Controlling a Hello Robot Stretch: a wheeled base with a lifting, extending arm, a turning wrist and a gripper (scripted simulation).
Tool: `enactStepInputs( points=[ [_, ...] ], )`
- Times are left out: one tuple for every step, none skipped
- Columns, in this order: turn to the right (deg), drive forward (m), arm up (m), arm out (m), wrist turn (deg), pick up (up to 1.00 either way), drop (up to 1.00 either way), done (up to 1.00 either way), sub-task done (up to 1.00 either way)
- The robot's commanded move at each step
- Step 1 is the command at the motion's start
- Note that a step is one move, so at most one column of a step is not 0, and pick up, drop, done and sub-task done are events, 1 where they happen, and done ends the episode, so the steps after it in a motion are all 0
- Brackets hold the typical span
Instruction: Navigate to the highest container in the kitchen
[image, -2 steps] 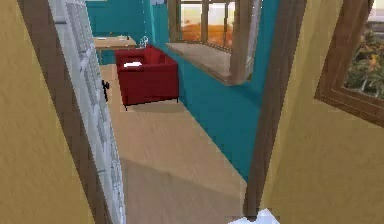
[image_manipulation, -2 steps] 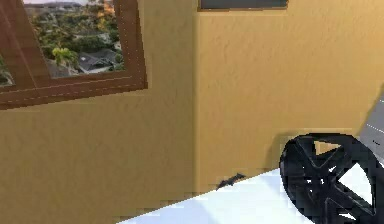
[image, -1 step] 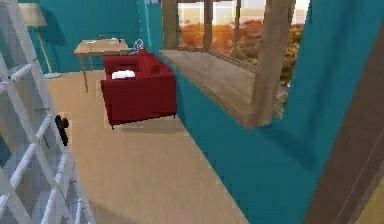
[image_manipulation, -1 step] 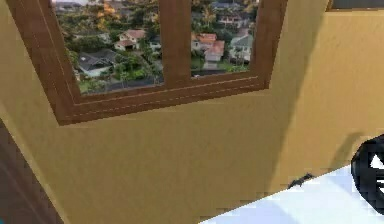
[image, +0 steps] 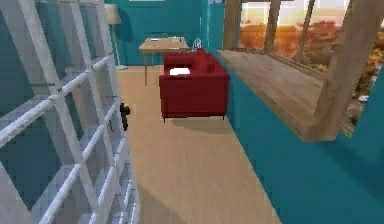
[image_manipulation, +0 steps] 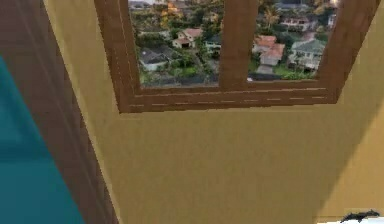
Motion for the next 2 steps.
enactStepInputs(
  points=[
    [0.0, 1.0, 0.0, 0.0, 0.0, 0.0, 0.0, 0.0, 0.0],
    [-6.0, 0.0, 0.0, 0.0, 0.0, 0.0, 0.0, 0.0, 0.0]
  ],
)
